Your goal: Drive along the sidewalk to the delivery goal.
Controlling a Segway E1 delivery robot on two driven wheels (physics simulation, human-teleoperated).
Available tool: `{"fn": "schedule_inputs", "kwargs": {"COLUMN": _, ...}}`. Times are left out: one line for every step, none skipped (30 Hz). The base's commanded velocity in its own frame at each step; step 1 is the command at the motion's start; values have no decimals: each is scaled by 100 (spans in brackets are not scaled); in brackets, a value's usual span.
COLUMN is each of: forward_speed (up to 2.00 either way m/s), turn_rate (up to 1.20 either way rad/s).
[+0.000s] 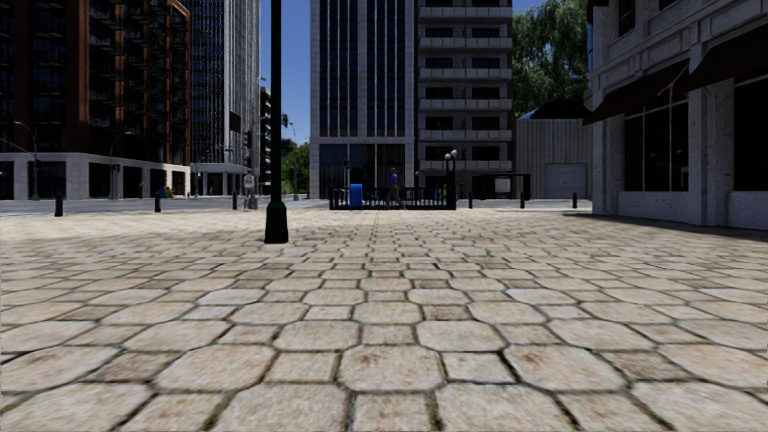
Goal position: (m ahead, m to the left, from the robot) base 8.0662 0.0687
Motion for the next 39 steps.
{"fn": "schedule_inputs", "kwargs": {"forward_speed": 173, "turn_rate": 0}}
{"fn": "schedule_inputs", "kwargs": {"forward_speed": 173, "turn_rate": 0}}
{"fn": "schedule_inputs", "kwargs": {"forward_speed": 173, "turn_rate": 0}}
{"fn": "schedule_inputs", "kwargs": {"forward_speed": 173, "turn_rate": 0}}
{"fn": "schedule_inputs", "kwargs": {"forward_speed": 173, "turn_rate": 0}}
{"fn": "schedule_inputs", "kwargs": {"forward_speed": 173, "turn_rate": 0}}
{"fn": "schedule_inputs", "kwargs": {"forward_speed": 173, "turn_rate": 0}}
{"fn": "schedule_inputs", "kwargs": {"forward_speed": 173, "turn_rate": 0}}
{"fn": "schedule_inputs", "kwargs": {"forward_speed": 173, "turn_rate": 0}}
{"fn": "schedule_inputs", "kwargs": {"forward_speed": 173, "turn_rate": 0}}
{"fn": "schedule_inputs", "kwargs": {"forward_speed": 173, "turn_rate": 0}}
{"fn": "schedule_inputs", "kwargs": {"forward_speed": 173, "turn_rate": 0}}
{"fn": "schedule_inputs", "kwargs": {"forward_speed": 173, "turn_rate": 0}}
{"fn": "schedule_inputs", "kwargs": {"forward_speed": 173, "turn_rate": 0}}
{"fn": "schedule_inputs", "kwargs": {"forward_speed": 173, "turn_rate": 0}}
{"fn": "schedule_inputs", "kwargs": {"forward_speed": 173, "turn_rate": 0}}
{"fn": "schedule_inputs", "kwargs": {"forward_speed": 173, "turn_rate": 0}}
{"fn": "schedule_inputs", "kwargs": {"forward_speed": 173, "turn_rate": 0}}
{"fn": "schedule_inputs", "kwargs": {"forward_speed": 173, "turn_rate": 0}}
{"fn": "schedule_inputs", "kwargs": {"forward_speed": 173, "turn_rate": 0}}
{"fn": "schedule_inputs", "kwargs": {"forward_speed": 173, "turn_rate": 0}}
{"fn": "schedule_inputs", "kwargs": {"forward_speed": 173, "turn_rate": 0}}
{"fn": "schedule_inputs", "kwargs": {"forward_speed": 173, "turn_rate": 0}}
{"fn": "schedule_inputs", "kwargs": {"forward_speed": 173, "turn_rate": 0}}
{"fn": "schedule_inputs", "kwargs": {"forward_speed": 173, "turn_rate": 0}}
{"fn": "schedule_inputs", "kwargs": {"forward_speed": 173, "turn_rate": 0}}
{"fn": "schedule_inputs", "kwargs": {"forward_speed": 173, "turn_rate": 0}}
{"fn": "schedule_inputs", "kwargs": {"forward_speed": 173, "turn_rate": 0}}
{"fn": "schedule_inputs", "kwargs": {"forward_speed": 173, "turn_rate": 0}}
{"fn": "schedule_inputs", "kwargs": {"forward_speed": 173, "turn_rate": 0}}
{"fn": "schedule_inputs", "kwargs": {"forward_speed": 173, "turn_rate": 0}}
{"fn": "schedule_inputs", "kwargs": {"forward_speed": 173, "turn_rate": 0}}
{"fn": "schedule_inputs", "kwargs": {"forward_speed": 173, "turn_rate": 0}}
{"fn": "schedule_inputs", "kwargs": {"forward_speed": 173, "turn_rate": 0}}
{"fn": "schedule_inputs", "kwargs": {"forward_speed": 173, "turn_rate": 0}}
{"fn": "schedule_inputs", "kwargs": {"forward_speed": 173, "turn_rate": 0}}
{"fn": "schedule_inputs", "kwargs": {"forward_speed": 173, "turn_rate": 0}}
{"fn": "schedule_inputs", "kwargs": {"forward_speed": 173, "turn_rate": 0}}
{"fn": "schedule_inputs", "kwargs": {"forward_speed": 173, "turn_rate": 0}}
